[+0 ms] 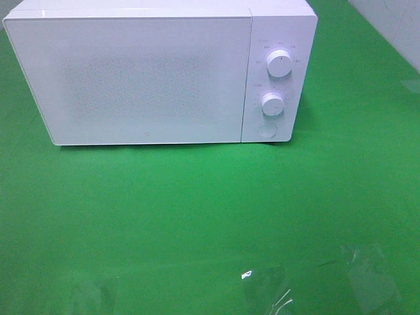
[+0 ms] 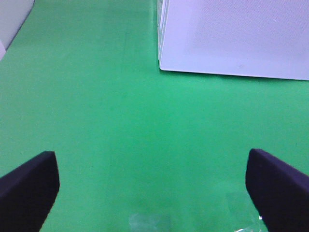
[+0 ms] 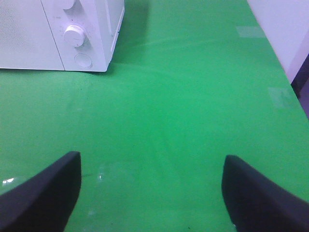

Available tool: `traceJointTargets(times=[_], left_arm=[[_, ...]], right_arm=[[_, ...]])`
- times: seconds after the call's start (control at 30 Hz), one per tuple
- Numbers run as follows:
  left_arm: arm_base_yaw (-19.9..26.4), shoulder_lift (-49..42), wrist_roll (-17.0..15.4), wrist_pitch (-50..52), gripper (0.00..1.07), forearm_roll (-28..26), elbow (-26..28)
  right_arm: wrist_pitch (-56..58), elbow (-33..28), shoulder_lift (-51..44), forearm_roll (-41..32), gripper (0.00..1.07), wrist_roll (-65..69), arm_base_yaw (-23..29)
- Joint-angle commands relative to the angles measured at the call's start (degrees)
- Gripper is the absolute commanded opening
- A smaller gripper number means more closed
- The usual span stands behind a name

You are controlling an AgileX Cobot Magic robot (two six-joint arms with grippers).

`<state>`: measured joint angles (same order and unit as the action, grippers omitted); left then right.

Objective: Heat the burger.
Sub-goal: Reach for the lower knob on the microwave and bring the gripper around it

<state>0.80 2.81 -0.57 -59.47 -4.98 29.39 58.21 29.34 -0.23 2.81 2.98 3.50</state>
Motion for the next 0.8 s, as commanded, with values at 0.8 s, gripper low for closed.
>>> traceJointTargets(times=[0.8], left_arm=[[0.1, -4.5, -0.8, 0.3, 0.98, 0.3, -0.2]], right_arm=[[-0.8, -0.3, -1.4, -0.1, 0.76, 0.4, -0.2]])
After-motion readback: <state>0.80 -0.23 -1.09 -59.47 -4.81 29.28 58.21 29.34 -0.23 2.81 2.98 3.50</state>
